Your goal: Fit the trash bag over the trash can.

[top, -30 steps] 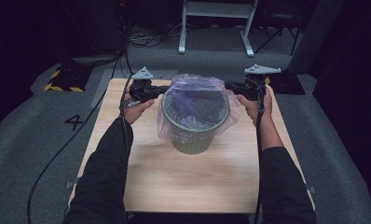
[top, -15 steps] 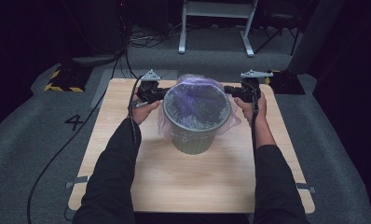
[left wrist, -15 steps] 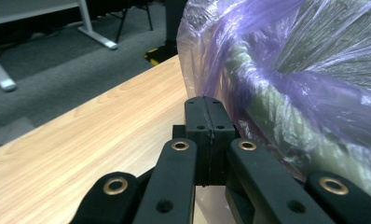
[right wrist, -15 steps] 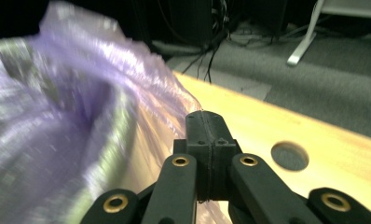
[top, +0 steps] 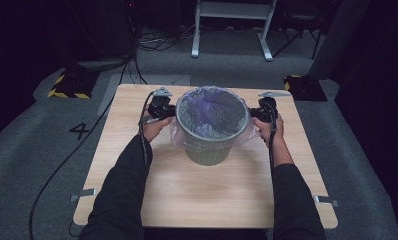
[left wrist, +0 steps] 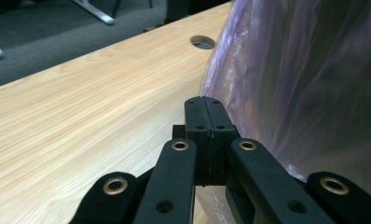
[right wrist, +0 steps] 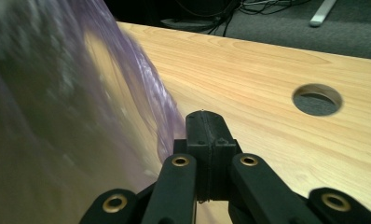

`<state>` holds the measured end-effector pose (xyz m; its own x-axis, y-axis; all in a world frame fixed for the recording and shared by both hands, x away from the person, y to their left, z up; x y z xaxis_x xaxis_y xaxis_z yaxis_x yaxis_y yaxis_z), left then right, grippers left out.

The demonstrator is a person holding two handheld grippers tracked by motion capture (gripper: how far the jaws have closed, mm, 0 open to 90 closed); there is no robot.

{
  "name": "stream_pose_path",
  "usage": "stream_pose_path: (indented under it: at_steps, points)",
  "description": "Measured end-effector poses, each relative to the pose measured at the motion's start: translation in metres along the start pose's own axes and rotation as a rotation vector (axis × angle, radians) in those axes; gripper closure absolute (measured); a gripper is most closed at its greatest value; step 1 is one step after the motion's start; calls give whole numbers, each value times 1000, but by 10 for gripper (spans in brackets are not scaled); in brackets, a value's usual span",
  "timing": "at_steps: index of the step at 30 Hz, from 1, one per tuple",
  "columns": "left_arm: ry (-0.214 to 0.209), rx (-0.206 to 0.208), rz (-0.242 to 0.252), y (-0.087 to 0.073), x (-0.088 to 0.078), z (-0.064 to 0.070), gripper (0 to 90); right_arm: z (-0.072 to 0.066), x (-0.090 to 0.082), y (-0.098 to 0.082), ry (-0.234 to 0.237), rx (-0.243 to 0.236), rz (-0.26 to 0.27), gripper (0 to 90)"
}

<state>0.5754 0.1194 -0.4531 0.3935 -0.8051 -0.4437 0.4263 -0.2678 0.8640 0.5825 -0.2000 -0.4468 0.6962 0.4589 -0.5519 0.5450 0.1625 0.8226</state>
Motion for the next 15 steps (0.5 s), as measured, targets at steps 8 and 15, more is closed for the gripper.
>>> stream_pose_path:
  at_steps: [8, 15]
  points:
    - [79, 82, -17, -9, -50, 1, 601, 20, -34, -6, -77, -35, 75, 596]
    - [90, 60, 52, -15, -97, 3, 274, 21, -82, -1, -7, -134, 147, 432]
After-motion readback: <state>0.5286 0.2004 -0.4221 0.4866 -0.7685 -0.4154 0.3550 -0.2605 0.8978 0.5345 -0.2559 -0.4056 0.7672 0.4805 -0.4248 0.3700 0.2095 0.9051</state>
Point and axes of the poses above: each handheld gripper's, and its own axes: x roughly forward along the jaws, y roughly out of its top, z roughly to its right, the point moved 6 cm from there along x, roughly forward along the jaws, and after that the axes turned 10 degrees about -y, right-handed, at the moved point
